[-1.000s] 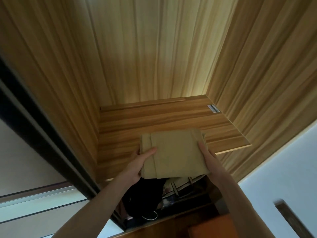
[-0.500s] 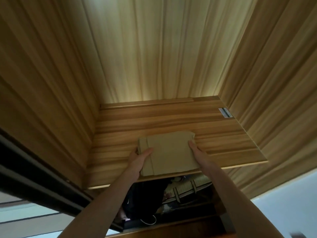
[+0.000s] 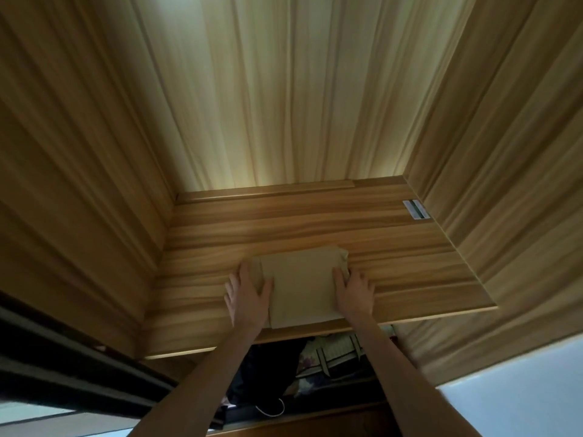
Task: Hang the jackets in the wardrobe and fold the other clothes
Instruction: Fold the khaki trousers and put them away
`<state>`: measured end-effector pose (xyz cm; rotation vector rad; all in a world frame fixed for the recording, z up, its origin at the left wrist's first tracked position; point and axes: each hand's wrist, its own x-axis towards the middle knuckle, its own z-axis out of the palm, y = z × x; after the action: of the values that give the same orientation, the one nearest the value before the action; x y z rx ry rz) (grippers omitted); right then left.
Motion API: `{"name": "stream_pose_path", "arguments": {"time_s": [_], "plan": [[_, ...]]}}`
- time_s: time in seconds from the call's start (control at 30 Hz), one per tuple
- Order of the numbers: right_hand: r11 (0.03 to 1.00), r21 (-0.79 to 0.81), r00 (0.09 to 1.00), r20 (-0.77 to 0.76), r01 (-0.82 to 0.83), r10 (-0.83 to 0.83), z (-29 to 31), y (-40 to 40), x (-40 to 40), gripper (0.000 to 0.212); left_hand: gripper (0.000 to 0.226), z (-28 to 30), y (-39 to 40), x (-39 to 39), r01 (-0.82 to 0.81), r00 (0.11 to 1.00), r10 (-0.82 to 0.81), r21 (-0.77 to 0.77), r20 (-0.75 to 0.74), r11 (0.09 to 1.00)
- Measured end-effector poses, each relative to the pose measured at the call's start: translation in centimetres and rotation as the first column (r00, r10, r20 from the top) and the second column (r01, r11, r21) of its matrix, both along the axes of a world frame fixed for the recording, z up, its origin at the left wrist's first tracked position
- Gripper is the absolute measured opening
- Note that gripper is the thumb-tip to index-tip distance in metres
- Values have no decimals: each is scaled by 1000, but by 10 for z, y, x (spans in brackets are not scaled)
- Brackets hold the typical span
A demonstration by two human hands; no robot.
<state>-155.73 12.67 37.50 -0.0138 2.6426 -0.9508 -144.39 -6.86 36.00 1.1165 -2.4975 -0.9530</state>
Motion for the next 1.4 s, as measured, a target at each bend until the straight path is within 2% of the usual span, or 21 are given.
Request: {"name": "stream_pose_path", "arguments": {"time_s": [0.07,0.1,0.17,0.23,0.3,0.4,0.5,0.6,0.77,0.87,0.97,1.17,1.33,1.4], "plan": [[998,41,990,-136,49,-43,1,-6,10,64,62,0,0,2,89,996,-91,-129,-9,988],[995,88,972,-234,36,-14,1,-7,12,61,56,0,0,2,135,990,-138,-195,-1,971],[980,179,925,-351,-88,147,1,-7,15,55,54,1,0,3,237,971,-235,-267,39,934],[940,229,883,-344,-252,320,-4,-4,15,55,57,2,0,5,315,949,-302,-283,91,906],[908,261,860,-314,-329,402,-7,1,17,58,57,6,0,9,361,932,-345,-332,109,871],[891,290,836,-334,-349,436,-2,9,23,65,61,18,2,21,409,906,-415,-418,82,811],[900,285,826,-374,-329,421,14,15,37,66,55,35,3,39,432,883,-463,-512,74,743],[903,330,800,-442,-275,405,37,20,62,63,51,56,0,56,432,870,-488,-588,71,684],[951,266,739,-607,-159,293,81,22,114,64,54,94,-5,78,410,860,-510,-616,17,672],[965,236,689,-680,-117,250,99,19,144,63,58,116,-13,88,450,830,-558,-605,11,657],[968,234,679,-697,-88,230,112,14,172,58,62,138,-20,95,506,788,-615,-559,-9,657],[954,239,703,-709,179,46,136,6,240,58,57,165,-18,111,625,637,-769,-549,-52,555],[877,264,716,-688,401,-120,148,15,307,61,56,161,1,139,699,496,-863,-544,-97,464],[832,268,706,-682,486,-193,152,23,336,62,56,157,16,154,738,410,-905,-543,-110,400]]}}
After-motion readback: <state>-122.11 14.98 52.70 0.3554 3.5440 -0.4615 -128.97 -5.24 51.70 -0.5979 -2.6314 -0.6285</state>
